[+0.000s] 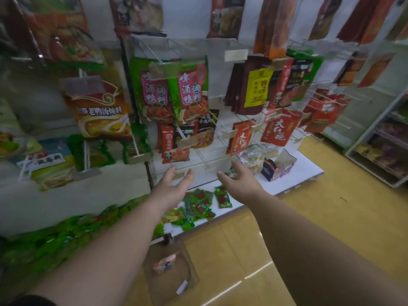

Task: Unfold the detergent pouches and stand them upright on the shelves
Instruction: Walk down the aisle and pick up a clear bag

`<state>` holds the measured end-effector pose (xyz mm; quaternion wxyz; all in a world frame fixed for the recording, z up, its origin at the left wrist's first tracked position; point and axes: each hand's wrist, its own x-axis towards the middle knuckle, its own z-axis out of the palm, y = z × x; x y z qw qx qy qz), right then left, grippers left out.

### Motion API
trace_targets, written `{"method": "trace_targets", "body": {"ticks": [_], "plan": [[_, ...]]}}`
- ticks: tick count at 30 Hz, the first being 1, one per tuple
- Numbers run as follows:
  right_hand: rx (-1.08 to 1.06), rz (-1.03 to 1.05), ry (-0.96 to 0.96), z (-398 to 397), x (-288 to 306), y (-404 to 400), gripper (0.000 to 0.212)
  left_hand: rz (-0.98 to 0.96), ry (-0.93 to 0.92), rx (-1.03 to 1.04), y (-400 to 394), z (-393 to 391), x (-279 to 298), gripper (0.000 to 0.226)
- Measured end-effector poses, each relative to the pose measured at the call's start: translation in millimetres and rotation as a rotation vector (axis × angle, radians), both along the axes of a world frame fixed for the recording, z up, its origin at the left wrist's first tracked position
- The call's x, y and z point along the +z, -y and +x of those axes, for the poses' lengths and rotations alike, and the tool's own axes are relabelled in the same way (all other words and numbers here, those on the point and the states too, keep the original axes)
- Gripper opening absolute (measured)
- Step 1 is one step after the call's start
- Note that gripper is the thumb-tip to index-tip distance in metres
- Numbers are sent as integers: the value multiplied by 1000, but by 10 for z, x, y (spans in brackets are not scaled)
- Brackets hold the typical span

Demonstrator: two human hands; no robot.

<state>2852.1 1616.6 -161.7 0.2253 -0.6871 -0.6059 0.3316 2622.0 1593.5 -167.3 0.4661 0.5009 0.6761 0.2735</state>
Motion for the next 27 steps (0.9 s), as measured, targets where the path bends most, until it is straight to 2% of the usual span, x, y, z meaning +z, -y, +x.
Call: {"method": "trace_targets", "body": {"ticks": [4,9,17,23,27], "plan": [[158,-15,4,4,-9,-445,87,9,-25,121,-141,6,43,115],[311,-30,-47,50,-92,-920,90,45,-32,301,-308,199,144,98],[423,-18,-85,-179,-243,-1287,95,29,-114,432,-460,189,89,112],[424,-102,-245,-602,-477,-1211,102,0,-115,498,-525,-174,-331,100],[422,-159,-230,-821,-949,-1096,104,-56,-59,520,-468,-413,-823,94]]}}
